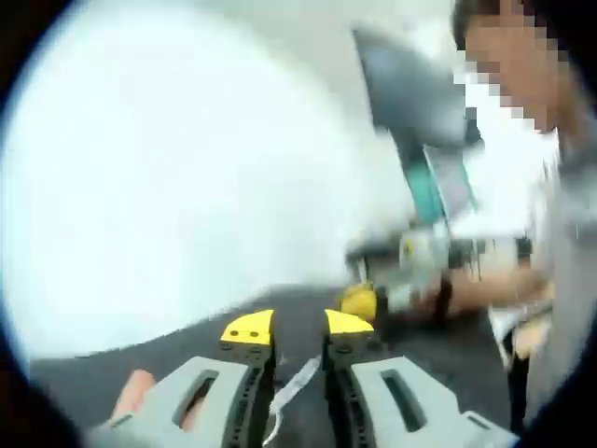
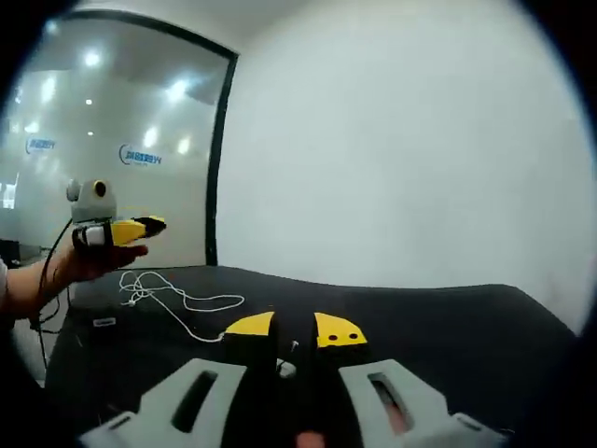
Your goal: Grab the wires, straighten them and put them on the rack
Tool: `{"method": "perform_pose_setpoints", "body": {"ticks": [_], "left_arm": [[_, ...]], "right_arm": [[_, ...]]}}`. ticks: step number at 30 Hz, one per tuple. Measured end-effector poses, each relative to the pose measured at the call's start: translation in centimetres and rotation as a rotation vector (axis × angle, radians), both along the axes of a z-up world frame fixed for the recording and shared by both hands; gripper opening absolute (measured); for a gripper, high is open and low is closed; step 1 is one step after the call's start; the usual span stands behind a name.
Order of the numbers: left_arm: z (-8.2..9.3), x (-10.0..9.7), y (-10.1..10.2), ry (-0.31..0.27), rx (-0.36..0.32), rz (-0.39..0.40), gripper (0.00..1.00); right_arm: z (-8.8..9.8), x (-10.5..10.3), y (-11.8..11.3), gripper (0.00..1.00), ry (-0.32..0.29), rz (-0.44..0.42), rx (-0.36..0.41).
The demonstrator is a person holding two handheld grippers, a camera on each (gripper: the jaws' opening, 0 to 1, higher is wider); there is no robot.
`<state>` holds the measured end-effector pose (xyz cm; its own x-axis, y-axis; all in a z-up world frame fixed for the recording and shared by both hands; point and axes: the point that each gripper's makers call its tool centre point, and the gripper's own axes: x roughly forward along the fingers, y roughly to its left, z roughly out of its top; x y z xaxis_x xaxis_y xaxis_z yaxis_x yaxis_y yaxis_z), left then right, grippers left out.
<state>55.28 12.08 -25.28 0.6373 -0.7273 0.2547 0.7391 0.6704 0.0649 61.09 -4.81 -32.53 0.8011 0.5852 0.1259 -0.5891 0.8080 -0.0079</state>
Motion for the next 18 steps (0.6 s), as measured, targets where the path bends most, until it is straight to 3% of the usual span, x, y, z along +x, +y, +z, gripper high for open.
{"method": "perform_pose_setpoints", "body": {"ticks": [2, 3, 4, 7, 9, 11, 13, 14, 15, 16, 17, 18], "left_arm": [[1.7, -0.1, 1.9, 0.035, -0.186, 0.086, 0.18], [2.8, 0.0, 3.3, 0.003, -0.269, 0.156, 0.16], [3.7, -0.4, 4.3, -0.075, -0.256, 0.229, 0.18], [5.2, -2.4, 4.2, -0.205, -0.157, 0.322, 0.30], [6.2, -3.9, 5.5, -0.284, -0.210, 0.436, 0.38], [5.4, -5.2, 5.4, -0.276, -0.227, 0.440, 0.40], [5.3, -5.7, 5.7, -0.292, -0.255, 0.444, 0.56], [5.3, -6.0, 5.7, -0.287, -0.293, 0.416, 0.67], [5.0, -5.7, 6.0, -0.268, -0.322, 0.412, 0.92], [4.8, -5.6, 6.3, -0.264, -0.377, 0.401, 0.96], [4.6, -6.0, 7.0, -0.310, -0.395, 0.392, 0.96], [3.4, -5.1, 6.9, -0.274, -0.345, 0.421, 0.96]], "right_arm": [[0.1, -0.3, 0.5, 0.12, -0.023, 0.019, -0.013], [0.2, -0.5, 0.7, 0.12, -0.034, 0.024, -0.019], [0.7, -0.4, 0.6, 0.12, -0.059, 0.011, -0.035], [2.6, -1.2, 0.0, 0.09, -0.185, -0.039, -0.060], [3.4, -1.3, -0.6, 0.09, -0.204, -0.039, -0.023], [3.5, -1.0, -0.7, 0.09, -0.202, -0.019, -0.003], [3.1, -0.7, -0.7, 0.09, -0.167, -0.003, 0.023], [2.8, -0.6, -0.5, 0.09, -0.149, 0.010, 0.031], [2.4, -0.4, -0.3, 0.09, -0.127, 0.026, 0.040], [2.1, -0.3, -0.3, 0.08, -0.115, 0.033, 0.041], [2.0, -0.2, -0.1, 0.08, -0.108, 0.041, 0.039], [1.9, -1.0, 0.5, 0.08, -0.109, 0.054, 0.036]]}}
